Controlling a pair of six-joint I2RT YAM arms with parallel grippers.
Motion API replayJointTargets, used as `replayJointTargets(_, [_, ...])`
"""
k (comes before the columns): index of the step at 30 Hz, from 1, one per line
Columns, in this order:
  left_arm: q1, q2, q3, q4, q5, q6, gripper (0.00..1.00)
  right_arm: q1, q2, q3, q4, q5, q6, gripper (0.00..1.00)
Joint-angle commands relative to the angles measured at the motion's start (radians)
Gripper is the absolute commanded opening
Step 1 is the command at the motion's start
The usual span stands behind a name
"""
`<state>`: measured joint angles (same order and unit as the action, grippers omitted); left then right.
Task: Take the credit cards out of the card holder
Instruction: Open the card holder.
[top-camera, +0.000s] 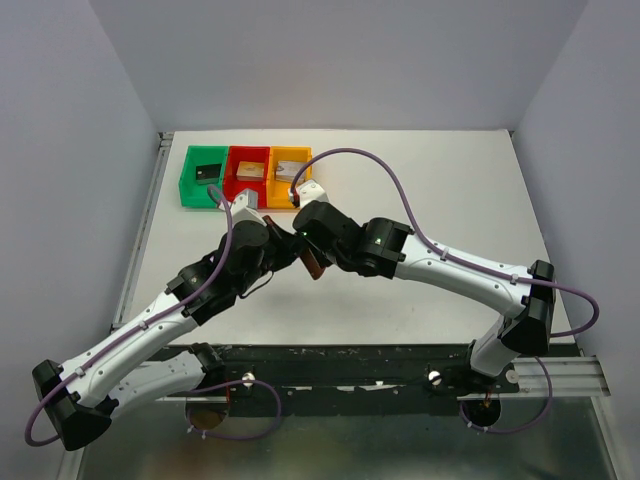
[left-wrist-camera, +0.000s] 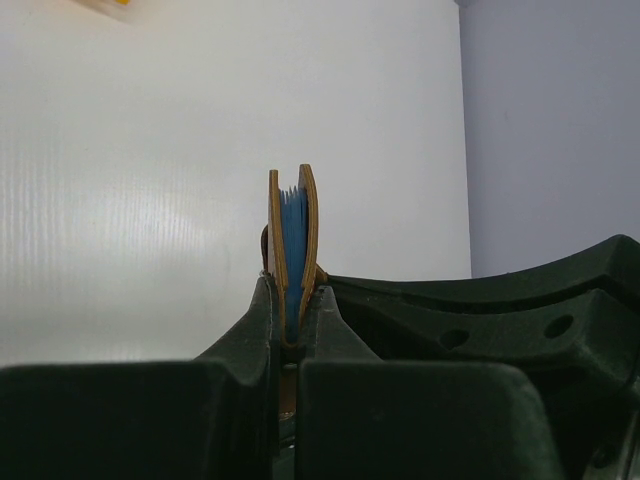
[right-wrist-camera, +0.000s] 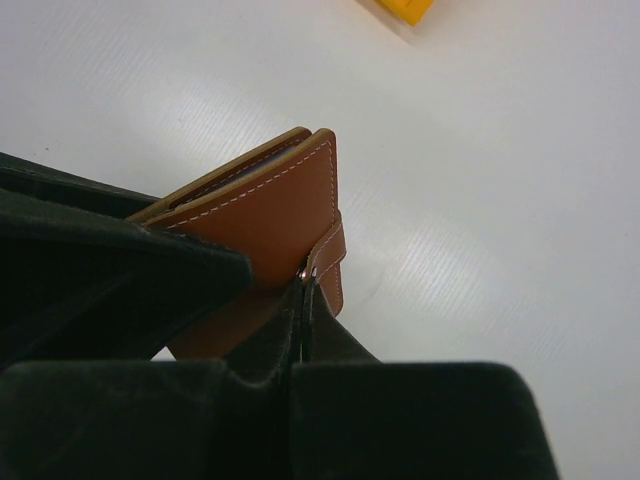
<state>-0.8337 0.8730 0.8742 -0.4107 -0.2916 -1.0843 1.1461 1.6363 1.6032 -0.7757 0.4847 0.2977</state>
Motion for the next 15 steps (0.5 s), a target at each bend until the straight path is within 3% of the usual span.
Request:
replayJointTargets(1, [-0.018, -0.049, 0.009, 0.047, 0.008, -0.022, 0.00, -0.031, 0.025, -0.008, -0.060, 0.084, -0.014, 0.00])
replayJointTargets(15, [-0.018, -0.066, 0.003, 0.010, -0.026, -0.028, 0.00, -0.052, 0.000, -0.020, -0.068, 0.101, -0.017, 0.00])
